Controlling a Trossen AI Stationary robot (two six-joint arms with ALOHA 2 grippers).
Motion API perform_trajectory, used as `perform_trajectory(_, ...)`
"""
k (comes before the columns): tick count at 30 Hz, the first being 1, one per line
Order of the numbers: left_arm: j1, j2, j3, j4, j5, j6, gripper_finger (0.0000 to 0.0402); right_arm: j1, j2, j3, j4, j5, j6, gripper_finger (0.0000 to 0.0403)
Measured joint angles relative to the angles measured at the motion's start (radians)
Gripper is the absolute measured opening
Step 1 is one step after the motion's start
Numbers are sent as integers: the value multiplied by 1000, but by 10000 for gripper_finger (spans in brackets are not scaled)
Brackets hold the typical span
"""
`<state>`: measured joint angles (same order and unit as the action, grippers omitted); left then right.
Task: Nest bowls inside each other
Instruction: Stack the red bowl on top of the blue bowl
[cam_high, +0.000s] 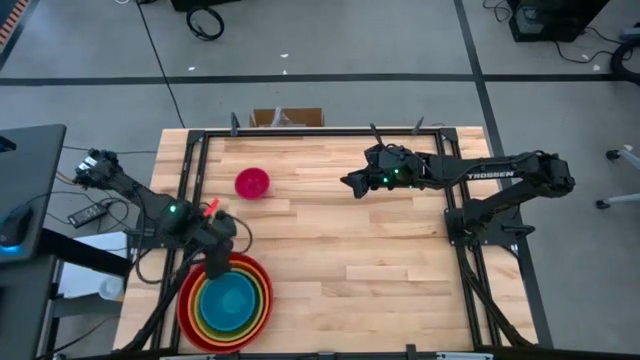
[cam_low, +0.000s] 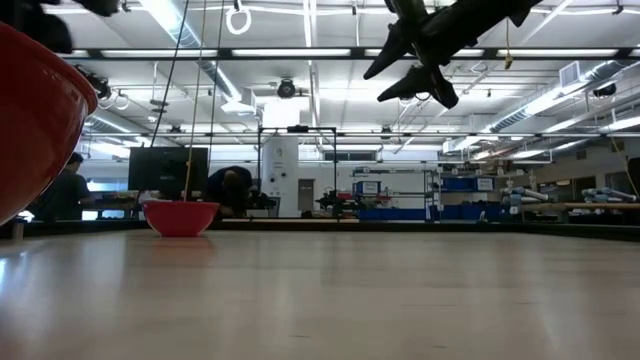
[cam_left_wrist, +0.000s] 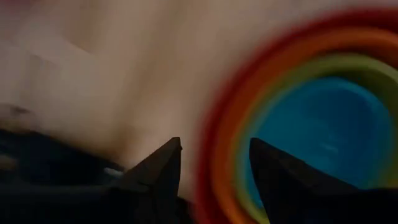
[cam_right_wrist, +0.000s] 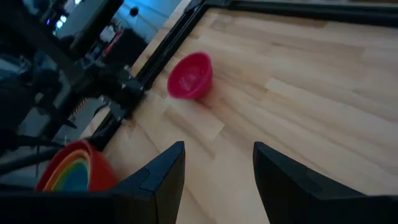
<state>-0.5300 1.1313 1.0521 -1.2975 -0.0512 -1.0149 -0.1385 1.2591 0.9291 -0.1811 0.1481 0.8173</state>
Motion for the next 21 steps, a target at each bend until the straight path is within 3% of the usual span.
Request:
perform_trajectory(2,54,-1,11,-52,-98,72,192,-13,0,0,8,9,8,192)
perform_trajectory(5,181,-2,-27,-53,-156,175,188,-36,0,0,19,11,37,192)
perform_trajectory(13,641,-1,-245,215,-153,474,183,-85,0,0,50,34,81,192)
perform_trajectory(21,1073,3,-239,412,-119,701,183,-62,0,0,50,10,110,192)
